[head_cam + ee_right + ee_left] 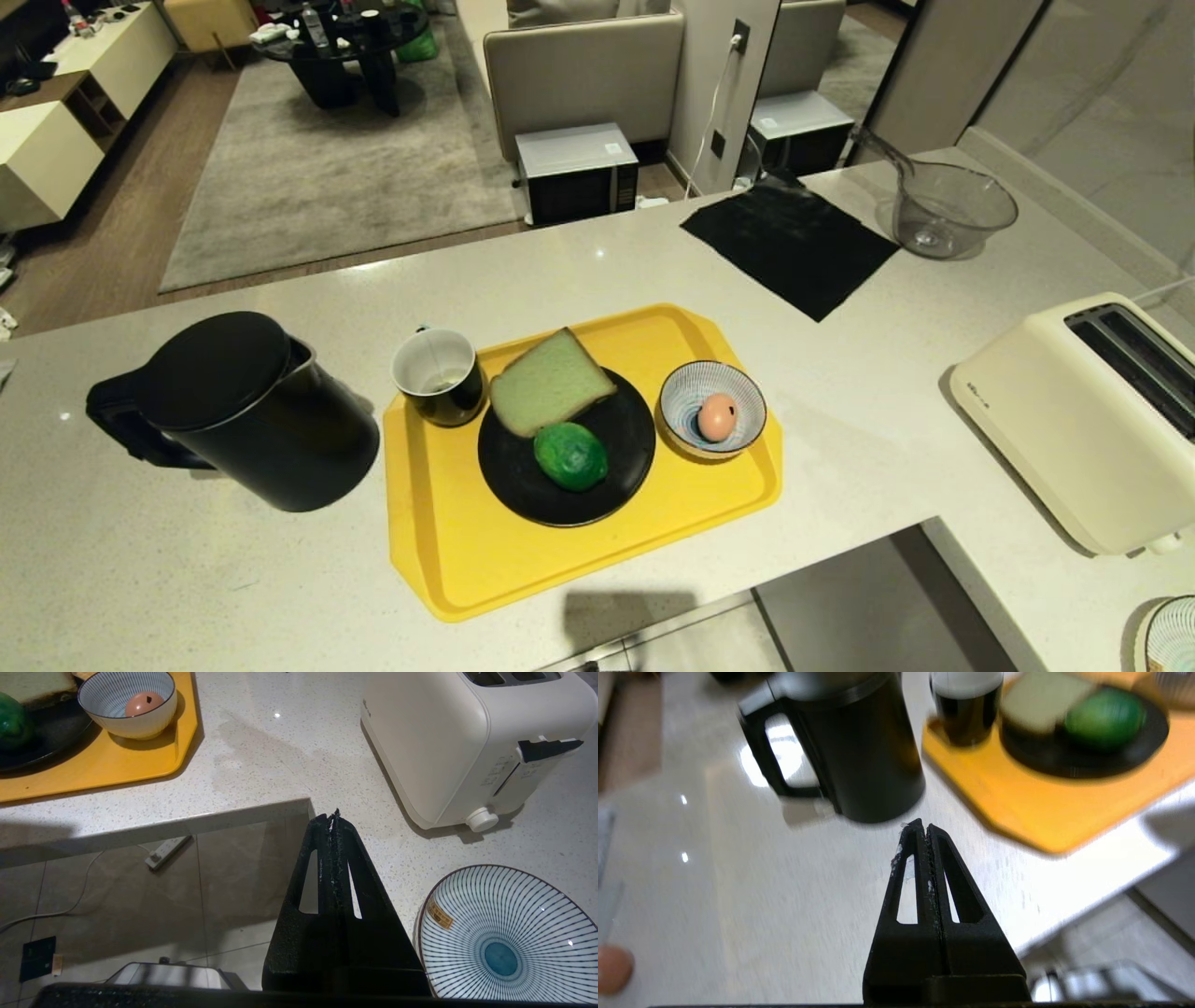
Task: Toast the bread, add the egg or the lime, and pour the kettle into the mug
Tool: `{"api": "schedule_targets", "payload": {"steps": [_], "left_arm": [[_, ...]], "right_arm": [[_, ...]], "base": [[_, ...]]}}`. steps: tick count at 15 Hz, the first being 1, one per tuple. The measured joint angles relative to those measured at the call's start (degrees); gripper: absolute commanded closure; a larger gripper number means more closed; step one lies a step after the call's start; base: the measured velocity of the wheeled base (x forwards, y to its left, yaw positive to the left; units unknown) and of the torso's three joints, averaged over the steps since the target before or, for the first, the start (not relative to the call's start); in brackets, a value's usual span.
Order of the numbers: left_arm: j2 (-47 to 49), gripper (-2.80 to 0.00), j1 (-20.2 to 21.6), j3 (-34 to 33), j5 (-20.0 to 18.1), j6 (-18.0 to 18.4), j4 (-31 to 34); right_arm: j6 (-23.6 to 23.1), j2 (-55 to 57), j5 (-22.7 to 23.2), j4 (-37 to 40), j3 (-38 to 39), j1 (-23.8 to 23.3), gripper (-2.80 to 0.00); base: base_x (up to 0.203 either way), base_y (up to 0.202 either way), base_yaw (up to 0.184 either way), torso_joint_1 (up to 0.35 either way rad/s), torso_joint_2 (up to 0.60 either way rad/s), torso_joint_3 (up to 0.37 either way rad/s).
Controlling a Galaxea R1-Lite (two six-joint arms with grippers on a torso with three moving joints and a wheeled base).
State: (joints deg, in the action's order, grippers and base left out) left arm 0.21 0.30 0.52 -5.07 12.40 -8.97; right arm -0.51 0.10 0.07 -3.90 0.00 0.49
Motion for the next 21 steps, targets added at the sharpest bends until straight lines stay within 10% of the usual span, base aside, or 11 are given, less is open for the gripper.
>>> {"api": "schedule_targets", "payload": {"steps": [4, 21], "left_arm": [[-0.3, 0.00, 0.1, -0.5, 1.3, -0.4, 9.0], [-0.3, 0.00, 0.1, -0.5, 2.3, -6.2, 9.5]], "right_arm": [[0.0, 0.0, 0.0, 0.0, 0.0, 0.0, 0.00], [0.0, 0.0, 0.0, 0.0, 0.0, 0.0, 0.00]], "base": [[0.000, 0.000, 0.000, 0.000, 0.00, 0.000], [0.000, 0.000, 0.000, 0.000, 0.00, 0.000]]}}
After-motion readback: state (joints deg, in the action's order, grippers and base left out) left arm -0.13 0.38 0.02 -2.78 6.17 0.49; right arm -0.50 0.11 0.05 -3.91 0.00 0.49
